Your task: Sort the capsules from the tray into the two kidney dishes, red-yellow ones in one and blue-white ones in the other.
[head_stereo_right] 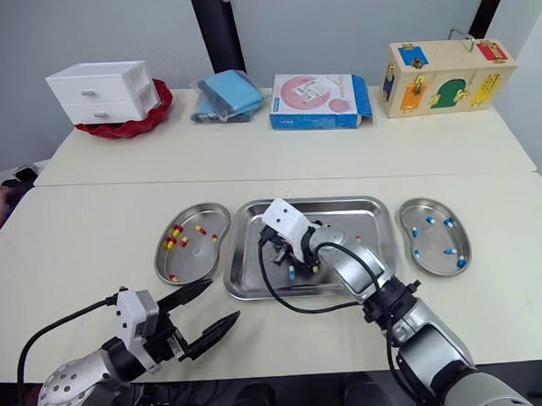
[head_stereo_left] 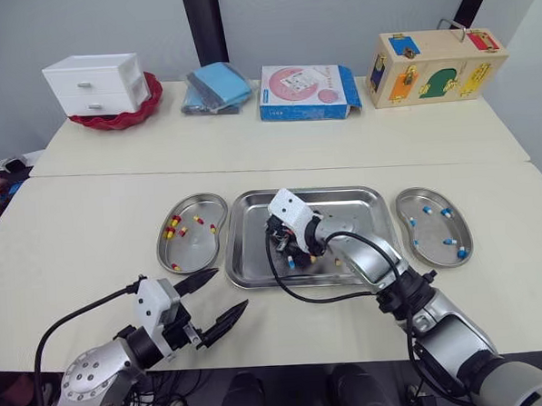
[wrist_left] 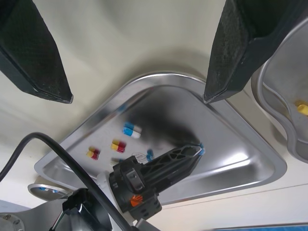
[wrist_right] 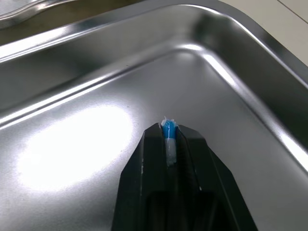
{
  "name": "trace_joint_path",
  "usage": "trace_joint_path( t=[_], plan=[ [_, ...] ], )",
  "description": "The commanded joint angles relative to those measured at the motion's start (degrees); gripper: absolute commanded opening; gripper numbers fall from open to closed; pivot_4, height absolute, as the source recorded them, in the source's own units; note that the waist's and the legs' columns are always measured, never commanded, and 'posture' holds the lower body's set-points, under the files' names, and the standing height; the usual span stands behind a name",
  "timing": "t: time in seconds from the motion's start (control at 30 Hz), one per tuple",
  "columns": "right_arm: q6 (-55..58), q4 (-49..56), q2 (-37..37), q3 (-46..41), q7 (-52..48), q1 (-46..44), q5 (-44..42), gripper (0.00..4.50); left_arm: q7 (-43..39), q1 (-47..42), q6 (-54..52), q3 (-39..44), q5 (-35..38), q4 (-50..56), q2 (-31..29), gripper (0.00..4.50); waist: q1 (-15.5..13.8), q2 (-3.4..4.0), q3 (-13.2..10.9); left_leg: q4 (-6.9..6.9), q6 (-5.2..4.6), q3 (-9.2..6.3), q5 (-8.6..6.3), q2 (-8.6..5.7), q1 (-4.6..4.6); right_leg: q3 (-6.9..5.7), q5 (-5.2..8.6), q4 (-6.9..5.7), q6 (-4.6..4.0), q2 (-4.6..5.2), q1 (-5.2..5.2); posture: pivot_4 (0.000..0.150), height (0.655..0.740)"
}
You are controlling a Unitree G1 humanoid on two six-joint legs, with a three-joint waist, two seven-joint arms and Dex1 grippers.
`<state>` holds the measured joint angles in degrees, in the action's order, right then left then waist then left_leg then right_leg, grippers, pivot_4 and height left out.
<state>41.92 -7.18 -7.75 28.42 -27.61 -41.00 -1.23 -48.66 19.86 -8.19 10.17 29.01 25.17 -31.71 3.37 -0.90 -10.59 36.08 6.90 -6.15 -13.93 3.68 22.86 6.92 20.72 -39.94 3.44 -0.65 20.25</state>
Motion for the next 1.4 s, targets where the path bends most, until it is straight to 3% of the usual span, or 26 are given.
trace_joint_path(
  t=[0.03,0.17,0.33,0.47,0.7,0.87,1.0,1.17,1.4],
  plan=[
    [-1.42,2.82,0.55,-0.51,-0.88,-0.06,0.54,0.00,-1.32,-0.27,1.02,1.05,0.94,1.35,-0.76,4.50,0.00,0.00,0.00,0.00,0.00,0.00,0.00,0.00,0.00,0.00,0.00,0.00,0.00,0.00,0.00,0.150,0.7400],
    [0.27,8.56,-0.30,-1.87,-1.79,1.47,-0.62,0.00,-3.76,-1.99,1.42,1.10,1.46,-0.33,-1.47,4.50,-0.06,0.01,-0.01,-0.01,0.00,-0.01,0.00,0.00,0.02,-0.01,0.00,0.01,0.00,0.00,0.02,0.150,0.7400],
    [6.73,22.93,-3.84,-5.47,-3.99,5.80,-4.32,0.00,-9.29,-4.52,2.42,1.19,2.70,-2.29,-3.26,4.50,-0.16,0.04,-0.03,-0.01,0.00,-0.02,0.00,-0.01,0.05,-0.02,0.00,0.01,0.00,0.00,0.01,0.150,0.7400],
    [14.12,39.79,-11.64,-14.18,-8.62,13.73,-12.24,0.00,-14.90,-6.51,4.06,0.05,2.69,-4.59,-5.15,4.50,-0.52,0.05,-0.03,-0.02,0.00,-0.04,0.00,-0.02,0.08,-0.05,0.01,0.06,0.00,0.01,0.00,0.150,0.7400],
    [18.07,51.84,-19.84,-31.83,-11.27,26.60,-22.28,0.00,-18.69,-8.38,6.80,-1.76,2.81,-7.54,-4.29,4.50,-0.12,0.05,-0.05,-0.03,-0.01,-0.01,-0.01,0.00,0.05,0.00,0.02,0.07,0.00,-0.02,-0.02,0.150,0.7400],
    [16.00,52.51,-23.96,-45.14,-11.56,36.70,-24.86,0.00,-21.04,-8.87,8.48,-2.92,3.39,-7.51,-3.60,4.50,-0.29,0.03,-0.05,-0.02,-0.01,0.03,-0.01,-0.03,0.06,0.02,0.02,0.14,-0.01,-0.01,-0.06,0.150,0.7400],
    [13.16,50.59,-26.33,-51.07,-11.74,42.45,-25.39,0.00,-22.25,-9.05,9.65,-3.55,3.47,-7.56,-3.41,4.50,-0.27,0.03,-0.05,-0.03,-0.01,0.04,-0.01,-0.02,0.04,0.03,0.02,0.13,-0.01,-0.01,-0.07,0.150,0.7400],
    [9.55,45.79,-27.84,-55.32,-10.38,46.86,-24.41,0.00,-23.04,-9.76,10.26,-4.49,3.39,-7.88,-2.83,4.50,-0.23,0.02,-0.05,-0.02,-0.01,0.07,-0.01,-0.02,0.00,0.08,0.02,0.12,-0.01,-0.02,-0.09,0.150,0.7400],
    [6.03,41.07,-27.67,-55.21,-6.02,45.83,-23.56,0.00,-22.64,-10.51,11.30,-5.79,2.89,-7.54,-1.88,4.50,-0.25,0.02,-0.05,-0.01,-0.02,0.10,-0.01,-0.02,0.00,0.10,0.02,0.11,-0.01,-0.02,-0.09,0.150,0.7400]
  ],
)
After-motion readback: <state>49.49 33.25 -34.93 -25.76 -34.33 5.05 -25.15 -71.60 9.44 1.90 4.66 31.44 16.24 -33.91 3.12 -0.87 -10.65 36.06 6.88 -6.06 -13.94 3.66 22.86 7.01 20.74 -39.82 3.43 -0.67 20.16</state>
